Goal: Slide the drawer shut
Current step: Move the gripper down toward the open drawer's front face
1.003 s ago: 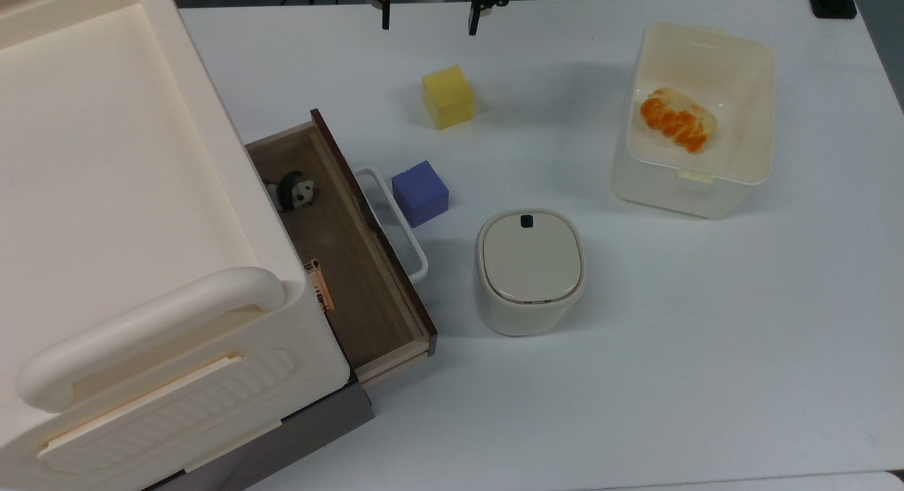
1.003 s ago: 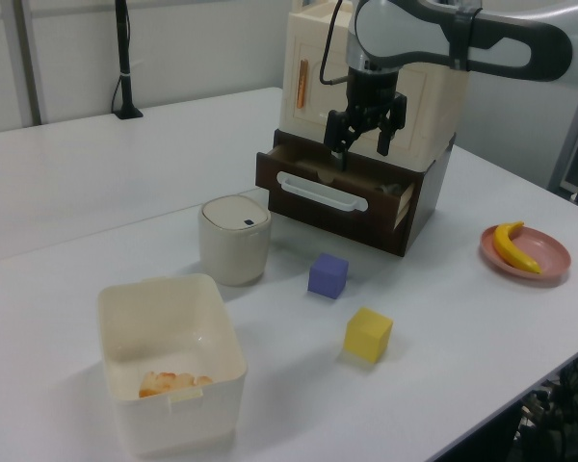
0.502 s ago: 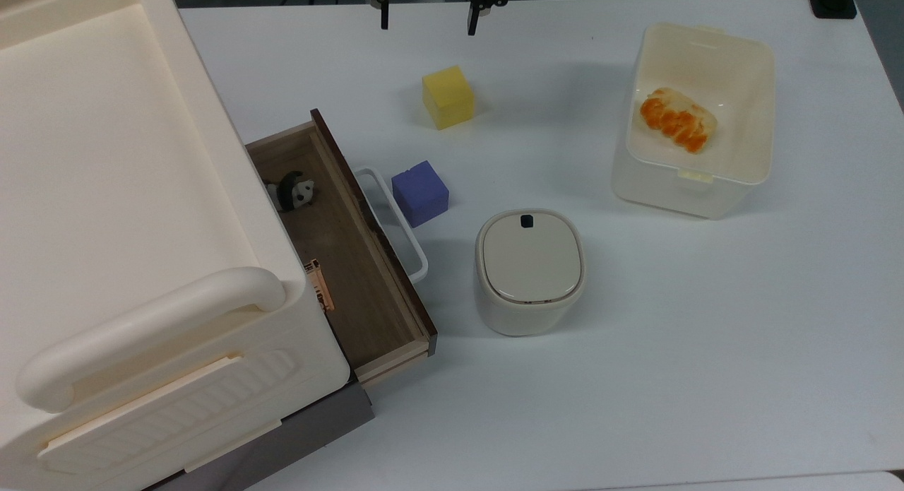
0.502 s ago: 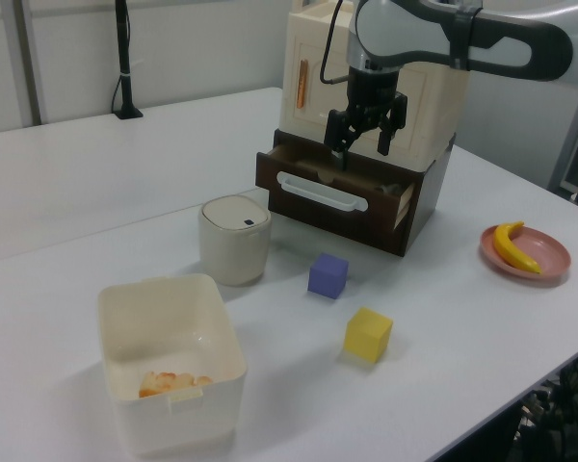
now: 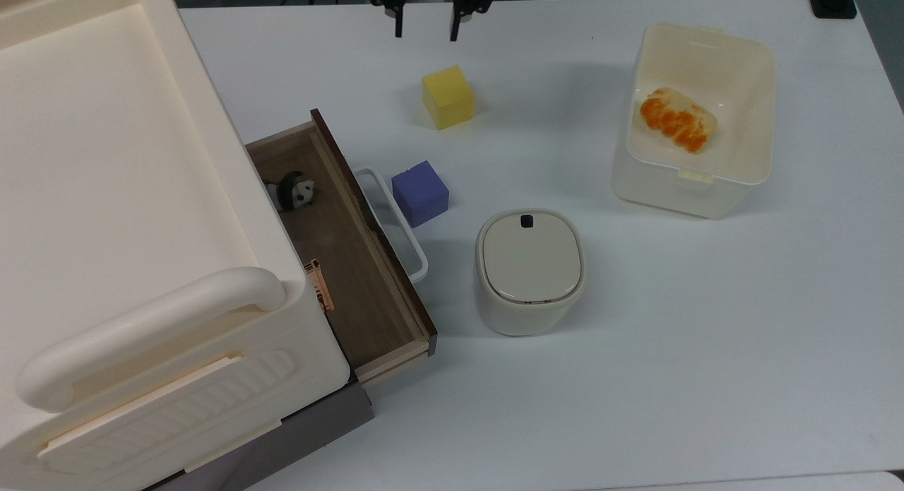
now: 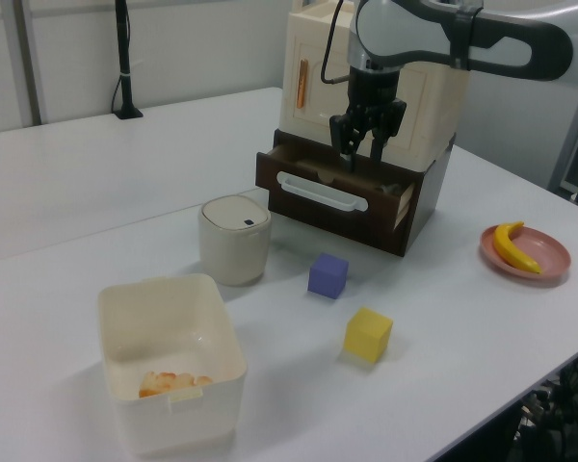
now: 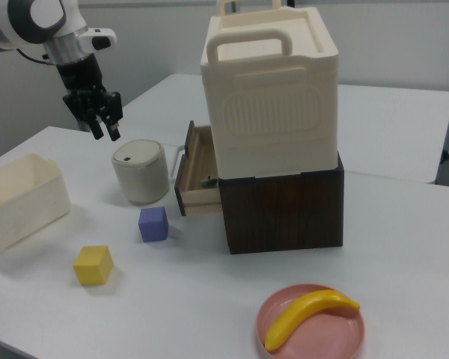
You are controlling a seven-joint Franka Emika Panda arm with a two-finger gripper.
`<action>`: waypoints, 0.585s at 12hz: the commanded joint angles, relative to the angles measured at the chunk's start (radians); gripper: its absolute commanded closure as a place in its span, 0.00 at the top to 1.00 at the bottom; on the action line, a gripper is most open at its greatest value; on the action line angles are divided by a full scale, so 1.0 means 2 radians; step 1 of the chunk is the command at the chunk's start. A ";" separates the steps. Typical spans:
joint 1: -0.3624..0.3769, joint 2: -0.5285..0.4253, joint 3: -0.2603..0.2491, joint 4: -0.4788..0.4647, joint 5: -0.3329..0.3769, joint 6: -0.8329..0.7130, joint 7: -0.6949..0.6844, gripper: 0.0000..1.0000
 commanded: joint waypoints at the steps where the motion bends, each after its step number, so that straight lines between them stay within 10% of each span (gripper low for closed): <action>1: 0.002 -0.003 -0.021 0.010 0.022 -0.014 -0.046 0.00; 7: 0.006 0.020 -0.020 -0.006 0.018 0.038 0.011 0.00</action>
